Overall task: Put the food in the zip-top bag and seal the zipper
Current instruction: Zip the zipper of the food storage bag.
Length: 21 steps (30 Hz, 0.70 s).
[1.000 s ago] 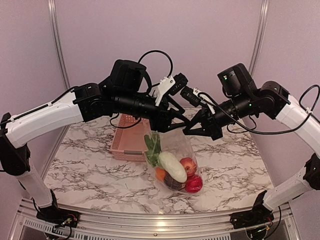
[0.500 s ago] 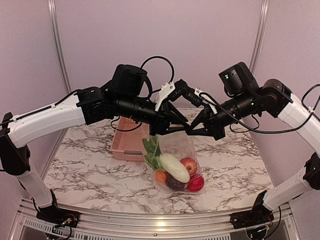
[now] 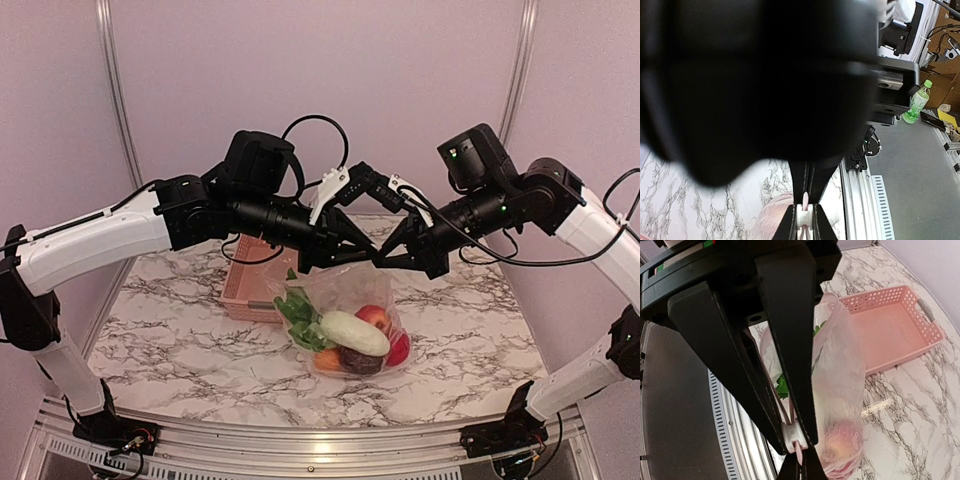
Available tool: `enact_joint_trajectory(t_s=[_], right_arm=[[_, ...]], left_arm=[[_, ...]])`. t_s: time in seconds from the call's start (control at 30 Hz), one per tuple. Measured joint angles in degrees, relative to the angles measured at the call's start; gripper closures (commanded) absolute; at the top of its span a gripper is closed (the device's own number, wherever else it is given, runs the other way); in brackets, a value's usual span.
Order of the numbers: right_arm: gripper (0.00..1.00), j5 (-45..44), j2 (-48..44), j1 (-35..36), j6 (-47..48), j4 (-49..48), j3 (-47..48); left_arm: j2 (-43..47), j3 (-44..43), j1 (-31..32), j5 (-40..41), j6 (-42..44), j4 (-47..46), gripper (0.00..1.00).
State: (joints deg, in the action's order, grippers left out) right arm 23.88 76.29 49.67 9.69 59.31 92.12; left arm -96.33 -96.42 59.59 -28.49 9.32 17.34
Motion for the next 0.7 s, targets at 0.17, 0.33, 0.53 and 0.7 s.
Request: enact_joint_trajectory(t_s=[0.17,0.33,0.53,0.7], right_arm=[[1.00,-1.38,-0.02,0.11,-0.02,-0.44,0.00],[1.00,-3.67,-0.83,0.11,-0.33,-2.14,-1.07],[1.00,-4.98,-4.70,-2.56,-0.66,-4.90,-4.92],[1.00,-5.99,-7.23,-5.40,-0.66,-5.55,-6.16]], left_arm=[[0.04,0.13,-0.04,0.57,0.35,-0.20,0.94],[0.52,0.98,-0.04,2.10,1.07,-1.05,0.92],[0.81,2.47,-0.09,3.76,1.18,-2.34,0.92],[0.92,3.52,-0.59,4.57,1.11,-2.99,0.92]])
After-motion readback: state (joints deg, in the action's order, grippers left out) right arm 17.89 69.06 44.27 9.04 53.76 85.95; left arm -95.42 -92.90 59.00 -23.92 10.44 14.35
